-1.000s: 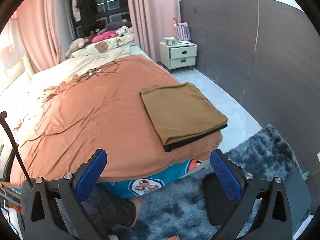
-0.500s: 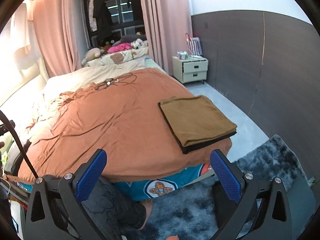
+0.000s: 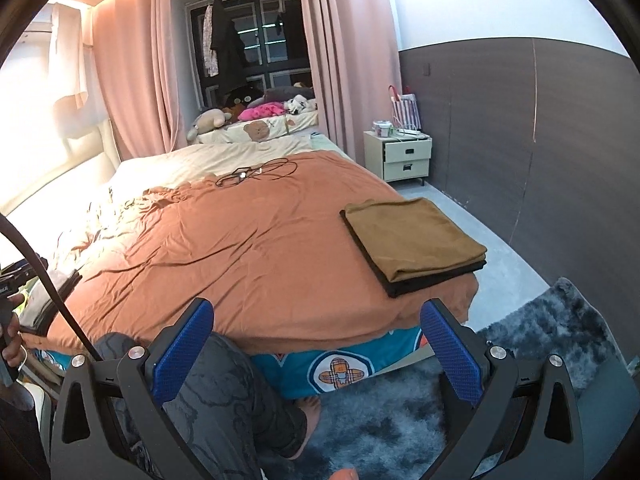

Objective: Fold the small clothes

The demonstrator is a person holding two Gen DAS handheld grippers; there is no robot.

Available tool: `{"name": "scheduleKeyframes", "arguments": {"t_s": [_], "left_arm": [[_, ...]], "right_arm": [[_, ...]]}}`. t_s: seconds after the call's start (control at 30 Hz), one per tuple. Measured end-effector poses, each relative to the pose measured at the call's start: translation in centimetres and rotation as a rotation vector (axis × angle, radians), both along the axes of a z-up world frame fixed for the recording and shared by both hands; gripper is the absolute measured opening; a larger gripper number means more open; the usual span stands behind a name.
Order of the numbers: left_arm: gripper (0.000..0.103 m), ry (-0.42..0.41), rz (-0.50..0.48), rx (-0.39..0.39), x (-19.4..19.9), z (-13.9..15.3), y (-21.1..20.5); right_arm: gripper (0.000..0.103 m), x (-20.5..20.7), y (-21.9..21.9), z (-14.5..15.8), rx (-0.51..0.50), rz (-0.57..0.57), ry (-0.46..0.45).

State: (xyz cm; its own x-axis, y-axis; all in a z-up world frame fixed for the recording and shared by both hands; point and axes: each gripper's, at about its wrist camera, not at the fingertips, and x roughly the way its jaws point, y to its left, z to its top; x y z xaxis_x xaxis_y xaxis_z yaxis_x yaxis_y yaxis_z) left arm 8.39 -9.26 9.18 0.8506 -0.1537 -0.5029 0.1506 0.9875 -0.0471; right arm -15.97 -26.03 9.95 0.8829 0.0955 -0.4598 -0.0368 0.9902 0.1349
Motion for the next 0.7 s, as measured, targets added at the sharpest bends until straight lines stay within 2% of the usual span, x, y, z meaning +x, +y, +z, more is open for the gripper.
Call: {"name": "scheduleKeyframes", "arguments": {"t_s": [0.27, 0.5, 0.6, 0.7], "left_arm": [[0.103, -0.021, -0.018, -0.061, -2.7, -2.7, -0.3], [0.103, -0.051, 0.010, -0.079, -4.8, -4.5, -0.3], [0.103, -0.084, 0.030, -0.053, -5.9, -5.2, -0.5], [0.103, -0.118, 0.035, -0.037, -6.8, -5.6, -0.9]], "right_arm": [[0.103, -2.1, 1.0, -2.0, 0.000, -0.016, -0.028], [0.103, -3.2, 2.2, -3.5, -0.012, -0.001, -0.037], [0.103, -3.4, 2.5, -4.4, -0.003, 0.001, -0.042], [0.103, -3.4, 2.5, -5.7, 0.049, 0.004, -0.038]]}}
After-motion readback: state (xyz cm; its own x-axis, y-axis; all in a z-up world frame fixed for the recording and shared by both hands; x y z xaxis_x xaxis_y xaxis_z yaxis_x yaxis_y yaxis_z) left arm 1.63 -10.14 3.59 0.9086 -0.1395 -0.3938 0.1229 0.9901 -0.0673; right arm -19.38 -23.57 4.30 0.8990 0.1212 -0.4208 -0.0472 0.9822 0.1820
